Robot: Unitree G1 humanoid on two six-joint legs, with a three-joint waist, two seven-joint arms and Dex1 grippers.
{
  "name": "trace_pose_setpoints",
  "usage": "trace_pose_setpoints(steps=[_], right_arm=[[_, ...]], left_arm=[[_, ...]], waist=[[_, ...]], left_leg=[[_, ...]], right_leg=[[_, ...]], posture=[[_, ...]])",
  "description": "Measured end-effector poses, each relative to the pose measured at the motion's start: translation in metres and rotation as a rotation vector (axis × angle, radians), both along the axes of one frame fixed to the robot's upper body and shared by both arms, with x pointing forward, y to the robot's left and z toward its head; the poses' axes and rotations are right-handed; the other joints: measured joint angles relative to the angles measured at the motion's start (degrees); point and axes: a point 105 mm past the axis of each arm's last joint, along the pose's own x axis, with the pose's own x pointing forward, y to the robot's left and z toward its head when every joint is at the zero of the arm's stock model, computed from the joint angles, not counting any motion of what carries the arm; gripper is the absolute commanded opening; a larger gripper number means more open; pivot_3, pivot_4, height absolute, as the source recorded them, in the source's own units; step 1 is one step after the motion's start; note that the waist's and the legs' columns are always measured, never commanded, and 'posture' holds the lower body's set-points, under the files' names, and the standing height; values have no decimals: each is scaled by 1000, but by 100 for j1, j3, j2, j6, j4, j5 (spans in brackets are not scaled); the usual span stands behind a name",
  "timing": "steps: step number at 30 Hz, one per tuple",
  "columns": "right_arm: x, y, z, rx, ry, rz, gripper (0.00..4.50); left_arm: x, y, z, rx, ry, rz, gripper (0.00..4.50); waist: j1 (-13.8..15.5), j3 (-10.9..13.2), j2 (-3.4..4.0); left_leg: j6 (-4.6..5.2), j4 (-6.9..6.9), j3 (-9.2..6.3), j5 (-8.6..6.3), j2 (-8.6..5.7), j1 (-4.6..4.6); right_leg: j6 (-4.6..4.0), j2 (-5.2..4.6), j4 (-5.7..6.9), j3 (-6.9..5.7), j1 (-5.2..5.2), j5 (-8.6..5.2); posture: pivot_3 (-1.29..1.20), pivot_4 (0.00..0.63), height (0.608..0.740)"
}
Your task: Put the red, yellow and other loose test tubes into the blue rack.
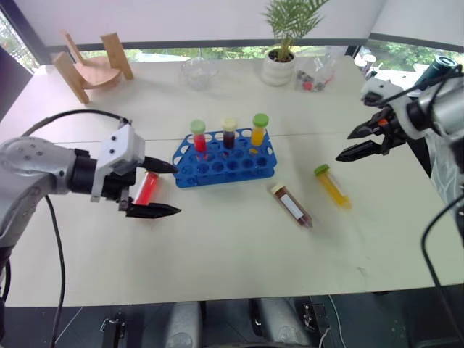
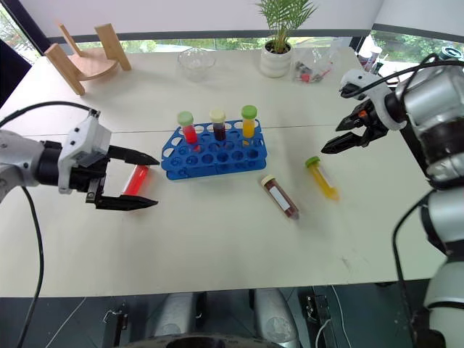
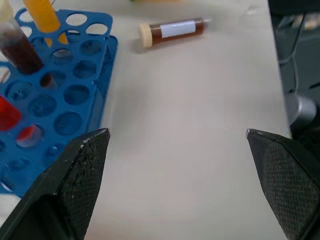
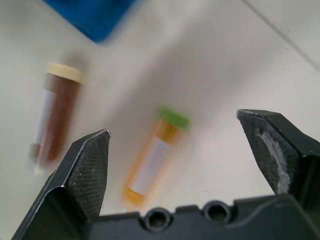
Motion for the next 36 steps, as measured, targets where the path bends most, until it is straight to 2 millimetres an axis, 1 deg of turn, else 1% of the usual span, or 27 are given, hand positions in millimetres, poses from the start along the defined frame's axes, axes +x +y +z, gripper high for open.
trace_pose_setpoints(steps=[2,3,5,6,8,10,11,13,15,17,18,21,22,23,25,26,27,31,33,35,36], right_arm=[[3,-4,-7,30,60,-122,4500],[3,-1,-13,81,114,-203,4500],[1,3,-22,134,178,-274,4500],[0,2,-27,133,197,-292,4500],[-2,1,-35,121,229,-312,4500],[-2,9,-43,131,263,-308,4500],[-1,15,-46,134,270,-291,4500],[0,20,-51,127,278,-274,4500],[-1,19,-58,114,288,-274,4500],[-1,22,-71,90,308,-269,4500],[0,23,-71,78,300,-262,4500],[2,23,-74,41,287,-246,3686],[3,22,-76,14,278,-241,3249],[4,21,-78,-9,269,-234,2644],[6,23,-82,-38,257,-214,1615],[7,23,-83,-42,253,-207,1154],[6,24,-85,-39,255,-205,842],[7,23,-87,-2,247,-233,836],[10,23,-88,33,212,-271,836],[19,27,-86,126,139,-332,836],[25,31,-80,189,93,-349,836]], left_arm=[[1,-2,1,-7,-17,-9,4481],[1,-3,1,-9,-23,-11,4481],[-1,-5,-6,-14,-15,-11,4481],[-3,-7,-9,-21,-7,-16,4481],[-7,-10,-16,-29,16,-15,4481],[-7,-10,-21,-25,22,4,4481],[-5,-8,-22,-16,14,18,4481],[-3,-7,-24,-4,-1,32,4481],[-4,-6,-26,-2,6,36,4481],[-4,-6,-27,-9,14,37,4481],[-4,-7,-27,-10,13,37,4481],[-3,-6,-27,-8,8,40,4500],[-1,-6,-26,-11,2,42,4500],[1,-6,-25,-19,-4,44,4500],[5,-4,-24,-19,-12,55,4500],[6,-4,-24,-14,-17,58,4500],[7,-3,-25,-10,-19,58,4500],[8,-2,-29,4,3,54,4500],[8,-1,-30,6,10,52,4500],[8,3,-30,8,26,56,4500],[8,6,-31,2,40,65,4500]], waist=[[-13,1,2],[-28,1,2],[-34,1,2],[-32,1,2],[-29,1,2],[-35,1,2],[-40,1,2],[-62,1,2],[-65,1,2],[-78,1,2],[-88,0,1],[-95,-4,-6],[-95,-7,-9],[-95,-12,-17],[-96,-20,-32],[-97,-25,-38],[-98,-29,-46],[-100,-39,-63],[-109,-45,-72],[-147,-44,-76],[-173,-39,-67]], left_leg=[[-3,-15,0,2,1,-2],[-4,-21,3,3,1,-2],[-4,-27,11,3,0,-3],[-4,-26,15,3,0,-4],[-4,-21,29,3,-1,-6],[-4,-9,35,3,-1,-5],[-4,1,37,3,-1,-5],[-4,25,41,3,-1,-4],[-4,36,41,3,-1,-4],[-4,43,42,3,-1,-3],[-4,46,45,3,-1,0],[-4,46,44,3,0,15],[-4,46,44,3,0,21],[-4,46,42,3,1,24],[-4,46,41,3,1,31],[-4,46,41,2,2,33],[-4,45,41,2,2,35],[-3,45,40,2,4,53],[-3,44,42,2,5,68],[-3,44,60,2,7,85],[-3,42,67,2,6,86]], right_leg=[[-3,1,6,2,-13,-2],[-5,1,8,7,-18,-3],[-5,0,11,16,-24,-3],[-5,-1,13,20,-28,-3],[-3,-4,21,33,-34,-2],[-1,-3,32,37,-35,-1],[-1,-2,43,39,-36,-1],[0,-2,71,43,-37,-1],[1,-1,82,44,-37,-2],[3,-1,88,46,-36,0],[4,-1,94,49,-36,0],[4,2,95,50,-22,0],[4,3,95,50,-16,0],[4,5,95,49,-11,0],[3,6,94,49,-3,0],[3,6,94,49,-1,0],[3,6,94,49,1,0],[3,7,93,49,20,-1],[3,8,93,50,33,-1],[3,7,92,66,42,0],[3,7,92,75,38,0]], posture=[[0,150,740],[0,150,740],[0,150,740],[0,150,740],[0,150,740],[0,150,740],[0,150,740],[0,150,740],[0,150,740],[0,150,740],[0,150,740],[0,150,740],[0,150,740],[0,150,740],[0,150,740],[0,150,740],[0,150,740],[0,150,740],[0,150,740],[0,150,740],[0,150,740]])
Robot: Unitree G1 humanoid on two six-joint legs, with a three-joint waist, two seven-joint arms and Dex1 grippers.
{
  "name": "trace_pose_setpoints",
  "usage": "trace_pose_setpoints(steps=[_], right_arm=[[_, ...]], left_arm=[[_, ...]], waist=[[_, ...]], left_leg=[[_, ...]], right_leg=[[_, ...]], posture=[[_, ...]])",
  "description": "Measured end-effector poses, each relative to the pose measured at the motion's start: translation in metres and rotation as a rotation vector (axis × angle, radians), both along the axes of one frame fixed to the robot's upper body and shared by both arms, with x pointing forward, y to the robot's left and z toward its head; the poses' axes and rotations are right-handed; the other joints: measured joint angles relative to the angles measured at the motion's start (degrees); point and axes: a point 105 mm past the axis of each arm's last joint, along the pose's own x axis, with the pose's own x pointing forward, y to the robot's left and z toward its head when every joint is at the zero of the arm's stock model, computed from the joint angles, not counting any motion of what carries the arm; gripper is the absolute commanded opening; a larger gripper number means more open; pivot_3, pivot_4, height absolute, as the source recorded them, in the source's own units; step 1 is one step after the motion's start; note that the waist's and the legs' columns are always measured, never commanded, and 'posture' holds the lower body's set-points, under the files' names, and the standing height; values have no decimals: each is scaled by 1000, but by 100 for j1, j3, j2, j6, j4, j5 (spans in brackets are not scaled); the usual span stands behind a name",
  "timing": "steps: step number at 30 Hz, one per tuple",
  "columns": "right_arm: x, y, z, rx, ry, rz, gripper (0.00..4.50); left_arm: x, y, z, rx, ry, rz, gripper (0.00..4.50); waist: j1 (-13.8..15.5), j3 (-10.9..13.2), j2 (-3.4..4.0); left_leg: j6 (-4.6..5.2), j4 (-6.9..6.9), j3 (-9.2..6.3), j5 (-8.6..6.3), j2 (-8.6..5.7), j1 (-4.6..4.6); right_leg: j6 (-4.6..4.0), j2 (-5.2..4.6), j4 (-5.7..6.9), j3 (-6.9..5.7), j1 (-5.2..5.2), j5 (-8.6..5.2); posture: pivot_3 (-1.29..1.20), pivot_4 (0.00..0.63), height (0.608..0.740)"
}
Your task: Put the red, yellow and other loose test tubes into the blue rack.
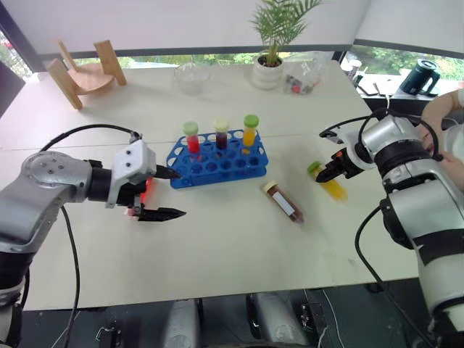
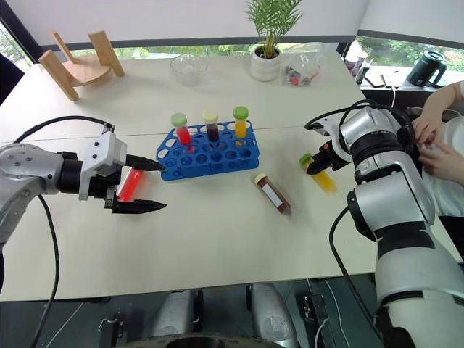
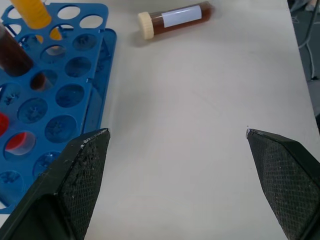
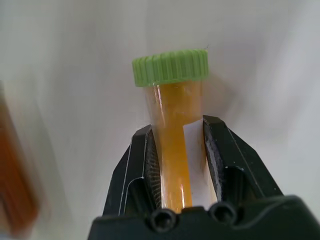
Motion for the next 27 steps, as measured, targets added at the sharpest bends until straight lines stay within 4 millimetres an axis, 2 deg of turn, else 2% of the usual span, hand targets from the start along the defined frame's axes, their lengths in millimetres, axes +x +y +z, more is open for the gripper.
trace_pose_setpoints(steps=[2,3,4,6,7,9,12,13,18,27], right_arm=[[19,22,35,165,-272,22,836],[25,38,65,254,-481,61,836],[23,49,88,313,-625,82,836],[-1,77,129,431,-908,121,836],[-9,86,133,459,-955,120,836],[-20,109,123,487,-1033,82,836],[-27,139,84,513,-1042,39,836],[-28,143,79,526,-1045,17,836],[-31,141,74,492,-1158,-49,836],[-32,140,43,420,-1117,3,836]], left_arm=[[2,11,1,-60,51,46,4500],[4,18,4,-102,76,76,4500],[6,24,7,-130,87,102,4500],[13,36,11,-175,103,167,4500],[15,40,10,-184,108,187,4500],[19,38,11,-220,122,200,4500],[21,25,9,-231,144,172,4500],[21,24,8,-226,151,169,4500],[21,21,7,-216,170,165,4500],[13,15,4,-207,184,165,4500]], waist=[[-58,8,13],[-76,8,14],[-80,8,15],[-55,2,16],[-53,0,15],[-16,-1,14],[78,3,20],[86,4,20],[106,1,16],[76,1,16]], left_leg=[[1,-4,2,1,0,-1],[1,-6,-3,1,5,-4],[1,-10,-6,0,9,-10],[3,-26,-24,-2,21,-18],[11,-20,-33,-8,26,-26],[12,-14,-37,-9,26,-61],[-3,-9,-3,0,12,-84],[-11,-8,-2,5,8,-85],[-27,-4,-2,14,-1,-83],[-25,-16,-4,14,2,-79]], right_leg=[[5,2,8,5,-6,2],[5,8,15,4,-13,2],[5,13,23,3,-22,2],[-4,29,18,-8,-25,-11],[-9,34,17,-13,-26,-16],[-10,32,15,-18,-57,-16],[-4,7,32,-4,-100,-10],[0,3,32,-1,-101,-8],[12,-1,25,4,-92,-1],[10,4,27,6,-95,-2]], posture=[[0,150,740],[0,150,740],[0,150,740],[0,150,740],[0,150,740],[0,150,740],[0,150,740],[0,150,740],[0,150,740],[0,150,740]])
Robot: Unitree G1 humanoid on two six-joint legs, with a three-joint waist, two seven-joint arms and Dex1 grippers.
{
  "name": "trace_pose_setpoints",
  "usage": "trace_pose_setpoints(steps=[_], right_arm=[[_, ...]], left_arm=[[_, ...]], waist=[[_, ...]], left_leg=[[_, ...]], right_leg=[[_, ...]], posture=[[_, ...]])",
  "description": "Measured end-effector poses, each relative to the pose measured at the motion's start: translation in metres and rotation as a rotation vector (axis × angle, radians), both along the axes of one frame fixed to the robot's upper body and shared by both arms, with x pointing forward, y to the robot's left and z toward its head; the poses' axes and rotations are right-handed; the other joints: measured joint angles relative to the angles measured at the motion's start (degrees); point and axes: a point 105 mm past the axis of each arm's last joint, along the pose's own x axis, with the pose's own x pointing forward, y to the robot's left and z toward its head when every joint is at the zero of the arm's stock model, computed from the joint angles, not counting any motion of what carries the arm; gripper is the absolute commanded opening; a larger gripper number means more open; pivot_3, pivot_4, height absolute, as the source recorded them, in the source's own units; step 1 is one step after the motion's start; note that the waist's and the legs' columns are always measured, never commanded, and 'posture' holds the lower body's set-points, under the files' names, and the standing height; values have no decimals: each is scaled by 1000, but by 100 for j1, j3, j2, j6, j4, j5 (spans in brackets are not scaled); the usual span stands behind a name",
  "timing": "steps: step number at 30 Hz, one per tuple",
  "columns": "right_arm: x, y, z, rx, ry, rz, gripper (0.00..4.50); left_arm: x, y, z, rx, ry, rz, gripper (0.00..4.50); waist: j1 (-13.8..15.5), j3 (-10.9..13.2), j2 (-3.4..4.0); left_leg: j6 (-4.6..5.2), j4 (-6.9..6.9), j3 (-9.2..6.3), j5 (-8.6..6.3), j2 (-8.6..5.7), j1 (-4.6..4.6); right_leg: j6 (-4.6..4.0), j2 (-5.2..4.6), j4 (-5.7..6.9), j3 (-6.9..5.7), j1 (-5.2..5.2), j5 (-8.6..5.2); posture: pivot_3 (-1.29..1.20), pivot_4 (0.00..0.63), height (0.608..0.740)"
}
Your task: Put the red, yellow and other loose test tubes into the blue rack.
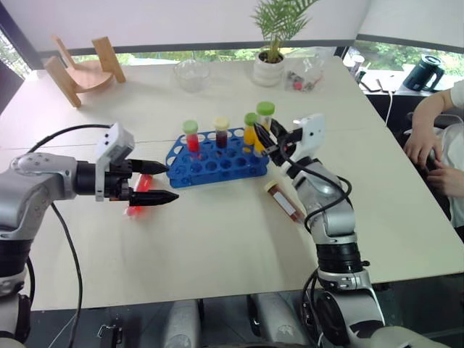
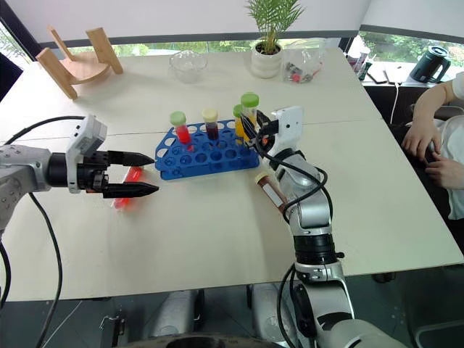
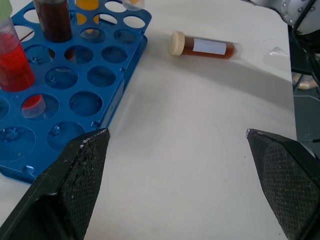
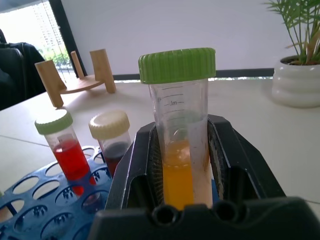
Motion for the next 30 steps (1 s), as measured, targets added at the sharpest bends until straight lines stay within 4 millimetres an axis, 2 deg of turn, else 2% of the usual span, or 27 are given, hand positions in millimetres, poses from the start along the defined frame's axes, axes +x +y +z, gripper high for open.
trace_pose_setpoints(steps=[11,24,30], right_arm=[[-6,11,-7,-13,-17,37,836],[1,6,-23,-53,-44,-19,836],[-12,12,-35,-32,-4,19,3852]], left_arm=[[1,-4,-1,-6,-11,20,4500],[6,-7,0,-11,-19,17,4500],[7,-8,-3,-13,-12,20,4500]], waist=[[7,-2,-3],[13,-1,-2],[5,-1,-2]], left_leg=[[0,9,0,0,-1,2],[0,8,0,0,-2,4],[0,7,0,0,-1,4]], right_leg=[[1,-1,1,1,6,1],[1,-1,1,1,6,1],[1,0,1,2,6,1]], posture=[[0,150,740],[0,150,740],[0,150,740]])
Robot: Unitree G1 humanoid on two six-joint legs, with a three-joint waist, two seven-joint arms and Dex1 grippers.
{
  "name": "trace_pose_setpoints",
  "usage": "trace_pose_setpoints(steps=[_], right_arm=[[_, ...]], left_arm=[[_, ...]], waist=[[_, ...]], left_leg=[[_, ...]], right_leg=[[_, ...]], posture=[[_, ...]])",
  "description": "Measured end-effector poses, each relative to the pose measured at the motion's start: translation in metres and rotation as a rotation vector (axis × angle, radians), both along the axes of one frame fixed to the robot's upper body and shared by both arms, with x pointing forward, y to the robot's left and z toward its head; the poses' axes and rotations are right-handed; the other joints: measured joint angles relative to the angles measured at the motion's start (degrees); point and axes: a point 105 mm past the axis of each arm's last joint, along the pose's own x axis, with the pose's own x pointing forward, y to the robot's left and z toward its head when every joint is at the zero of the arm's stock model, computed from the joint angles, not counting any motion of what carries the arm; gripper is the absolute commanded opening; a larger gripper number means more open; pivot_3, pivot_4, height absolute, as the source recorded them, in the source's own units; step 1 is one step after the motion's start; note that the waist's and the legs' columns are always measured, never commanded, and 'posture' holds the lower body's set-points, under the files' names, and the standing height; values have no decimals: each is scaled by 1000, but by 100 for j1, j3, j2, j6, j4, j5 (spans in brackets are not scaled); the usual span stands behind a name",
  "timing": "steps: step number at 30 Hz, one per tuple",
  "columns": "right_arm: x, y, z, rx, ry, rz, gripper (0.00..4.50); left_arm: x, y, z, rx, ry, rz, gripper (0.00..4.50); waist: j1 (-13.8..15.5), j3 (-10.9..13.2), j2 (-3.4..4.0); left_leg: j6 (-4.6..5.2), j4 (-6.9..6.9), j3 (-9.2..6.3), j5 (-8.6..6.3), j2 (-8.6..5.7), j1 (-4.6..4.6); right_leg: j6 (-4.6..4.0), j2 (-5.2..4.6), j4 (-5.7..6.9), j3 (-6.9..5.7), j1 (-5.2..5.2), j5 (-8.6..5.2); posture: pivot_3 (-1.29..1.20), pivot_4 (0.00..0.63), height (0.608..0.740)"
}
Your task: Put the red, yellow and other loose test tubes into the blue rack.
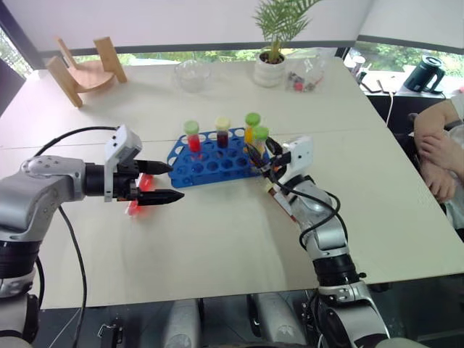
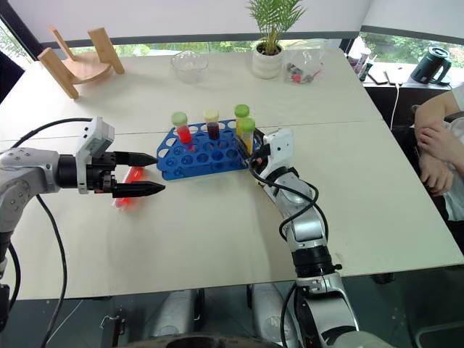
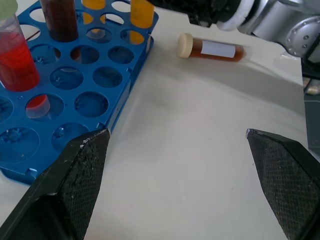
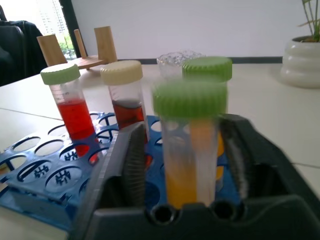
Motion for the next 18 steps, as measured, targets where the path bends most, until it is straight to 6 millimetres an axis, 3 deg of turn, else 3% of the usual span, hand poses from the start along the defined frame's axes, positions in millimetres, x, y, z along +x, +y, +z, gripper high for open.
trace_pose_setpoints(steps=[1,5,9,11,15,18], right_arm=[[-3,3,-2,3,7,8,4398],[-13,13,1,9,7,45,4461],[-16,10,9,-16,-12,52,4461],[-18,-5,16,-76,-16,63,4461],[-20,-53,57,-182,-51,45,4461],[-28,-66,53,-334,131,150,4461]], left_arm=[[0,-1,0,-3,-6,-4,4500],[1,-2,0,-10,-15,-9,4500],[1,-3,1,-11,-27,-13,4500],[1,-3,0,-7,-28,-17,4500],[-2,0,3,25,-41,-39,4500],[-7,-3,4,77,-75,-85,4500]], waist=[[-1,0,0],[4,0,0],[12,0,0],[48,1,1],[118,1,0],[127,3,4]], left_leg=[[0,0,0,0,0,0],[0,1,0,0,0,0],[0,2,0,0,-1,0],[0,3,0,0,-4,-1],[1,3,1,0,-3,1],[2,2,3,0,-1,3]], right_leg=[[0,0,0,0,0,0],[0,-1,0,0,0,0],[0,-1,0,0,1,0],[0,-4,-2,0,2,0],[0,-1,-4,0,4,-1],[-1,1,-5,2,5,-1]], posture=[[0,150,740],[0,150,740],[0,150,740],[0,150,740],[0,150,740],[0,150,740]])
